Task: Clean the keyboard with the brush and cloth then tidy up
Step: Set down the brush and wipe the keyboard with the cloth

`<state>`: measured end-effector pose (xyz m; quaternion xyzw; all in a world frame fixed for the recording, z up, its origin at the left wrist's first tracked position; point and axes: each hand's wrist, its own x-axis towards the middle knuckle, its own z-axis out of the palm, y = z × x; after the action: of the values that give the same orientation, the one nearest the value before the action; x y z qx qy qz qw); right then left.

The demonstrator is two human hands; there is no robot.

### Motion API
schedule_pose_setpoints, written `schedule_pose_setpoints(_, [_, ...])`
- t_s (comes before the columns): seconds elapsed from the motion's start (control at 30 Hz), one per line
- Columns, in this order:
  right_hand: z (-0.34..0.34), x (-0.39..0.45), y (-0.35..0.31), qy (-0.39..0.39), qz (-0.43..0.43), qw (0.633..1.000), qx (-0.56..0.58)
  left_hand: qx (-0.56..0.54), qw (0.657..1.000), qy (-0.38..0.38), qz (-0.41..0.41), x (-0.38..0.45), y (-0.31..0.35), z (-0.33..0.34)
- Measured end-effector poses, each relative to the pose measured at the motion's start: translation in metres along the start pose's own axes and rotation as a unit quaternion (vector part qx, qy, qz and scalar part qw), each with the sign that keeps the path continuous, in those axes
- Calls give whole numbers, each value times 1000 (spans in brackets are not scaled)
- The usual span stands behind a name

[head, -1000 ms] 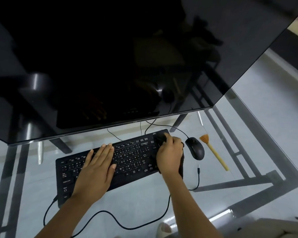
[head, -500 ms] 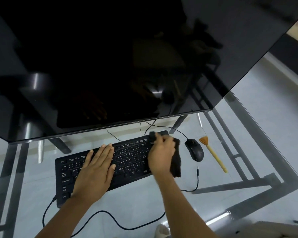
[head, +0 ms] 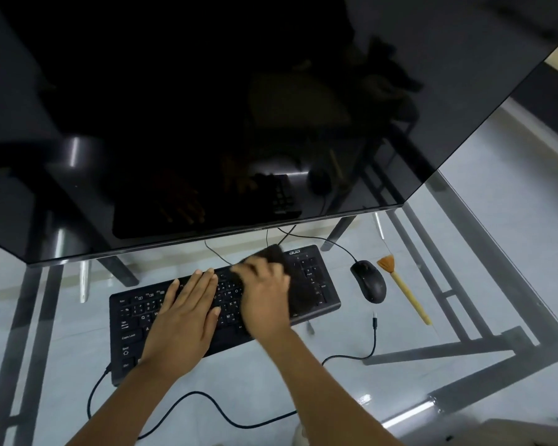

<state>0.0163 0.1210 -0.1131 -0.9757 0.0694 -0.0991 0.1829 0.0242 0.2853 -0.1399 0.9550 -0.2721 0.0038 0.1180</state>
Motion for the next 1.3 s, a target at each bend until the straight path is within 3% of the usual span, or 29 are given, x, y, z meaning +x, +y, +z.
schedule_pose_setpoints(0.1, [1, 3, 7, -20, -77, 997, -9, -7, 1000, -3, 2, 0, 0, -2])
schedule_pose_setpoints(0.2, [-15, 18, 54, 37, 47, 997, -41, -33, 999, -2, -4, 0, 0, -5])
schedule_pose_setpoints(0.3, [-25, 24, 70, 38, 156, 987, 0, -68, 998, 5, -16, -1, 2, -7])
schedule_pose_setpoints(0.5, [12, -1, -28, -49, -77, 995, 35, -96, 995, 12, -21, -1, 2, -7])
schedule_pose_setpoints(0.6, [10, 3, -13, -39, -86, 995, 33, -93, 995, 8, -30, -3, 2, -9])
schedule_pose_setpoints(0.7, [-9, 12, 44, 32, 29, 999, -24, -104, 994, 5, -42, -2, 6, -13])
schedule_pose_setpoints(0.77, [-24, 19, 81, 61, 161, 985, 3, -116, 992, 7, -44, -2, 8, -17])
schedule_pose_setpoints(0.83, [-28, 20, 91, 79, 235, 969, 21, -127, 991, 4, -51, -2, 10, -21])
schedule_pose_setpoints(0.9, [-21, 11, 74, 79, 198, 977, -2, -129, 990, -8, -56, -3, 13, -26])
schedule_pose_setpoints(1.03, [-13, -3, 53, 16, -25, 999, -42, -136, 988, -35, -63, 0, 12, -30])
schedule_pose_setpoints(1.17, [-27, 44, 100, 19, 81, 996, -46, -132, 988, -45, -70, -2, 11, -30])
schedule_pose_setpoints(1.3, [-31, 6, 116, 15, 45, 998, -49, -140, 985, -55, -89, -3, 12, -31])
